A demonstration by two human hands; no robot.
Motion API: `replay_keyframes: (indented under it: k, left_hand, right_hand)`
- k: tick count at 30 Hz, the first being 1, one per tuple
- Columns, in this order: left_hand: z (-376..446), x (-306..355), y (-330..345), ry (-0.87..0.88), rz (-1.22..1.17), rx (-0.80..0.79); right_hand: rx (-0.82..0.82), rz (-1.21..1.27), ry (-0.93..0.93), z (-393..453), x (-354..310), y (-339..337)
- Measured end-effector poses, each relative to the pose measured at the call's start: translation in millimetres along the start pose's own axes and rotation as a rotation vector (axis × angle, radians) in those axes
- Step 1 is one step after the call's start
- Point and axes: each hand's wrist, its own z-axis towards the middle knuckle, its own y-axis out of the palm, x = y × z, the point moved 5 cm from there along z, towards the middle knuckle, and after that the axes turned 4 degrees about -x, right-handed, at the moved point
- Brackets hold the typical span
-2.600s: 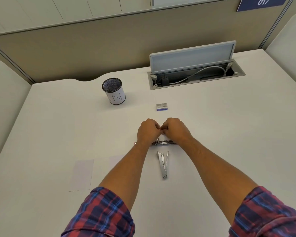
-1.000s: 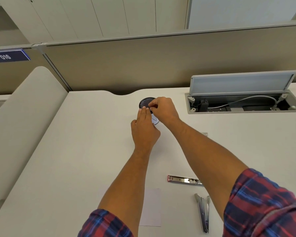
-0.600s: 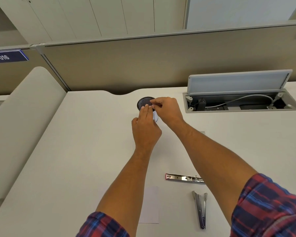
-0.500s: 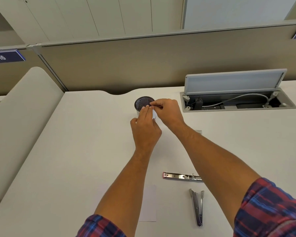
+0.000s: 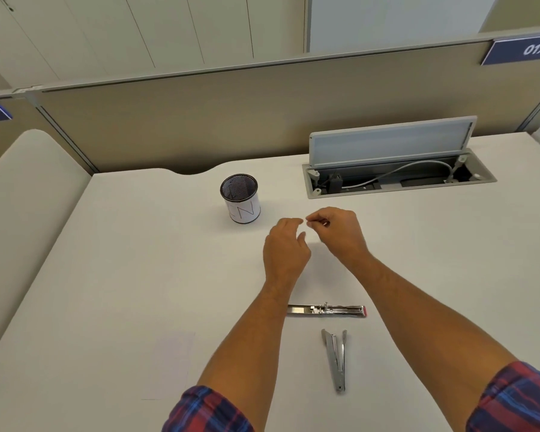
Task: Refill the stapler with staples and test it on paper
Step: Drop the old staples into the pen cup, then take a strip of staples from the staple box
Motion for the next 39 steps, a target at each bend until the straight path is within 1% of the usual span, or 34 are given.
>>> replay_keyframes:
  k: [5, 8, 10, 14, 20, 24, 26, 34, 39]
  left_hand:
    - [8, 6, 40, -0.08, -0.043, -0.216]
    - [12, 5, 60, -0.087, 0.004, -0.313]
    - [15, 3, 68, -0.081, 0.01, -0.332]
    - [21, 1, 77, -0.03, 0.042, -0.335]
    - [28, 0, 74, -0.027, 0.057, -0.289]
    - [31, 0, 72, -0.01, 0.113, -0.294]
    - [31, 0, 72, -0.009, 0.113, -0.29]
    - [31, -9, 70, -0.01, -0.009, -0.275]
    - [30, -18, 68, -0.054, -0.088, -0.225]
  right_hand:
    - [0.03, -0.007, 0.224, -8, 53, -15]
    - [-0.046, 0.033, 0.263, -12, 72, -13]
    - [-0.092, 0.049, 0.245, -13, 80, -9]
    - [-0.084, 0.101, 0.183, -11, 84, -2]
    - [-0.085, 0.232, 0.124, -10, 90, 2]
    - [-0.106, 0.246, 0.097, -6, 95, 0]
    - [-0.088, 0.25, 0.095, -6, 97, 0]
    - [-0.042, 0.31, 0.101, -8, 101, 0]
    - [-0.031, 0.347, 0.133, -8, 105, 0]
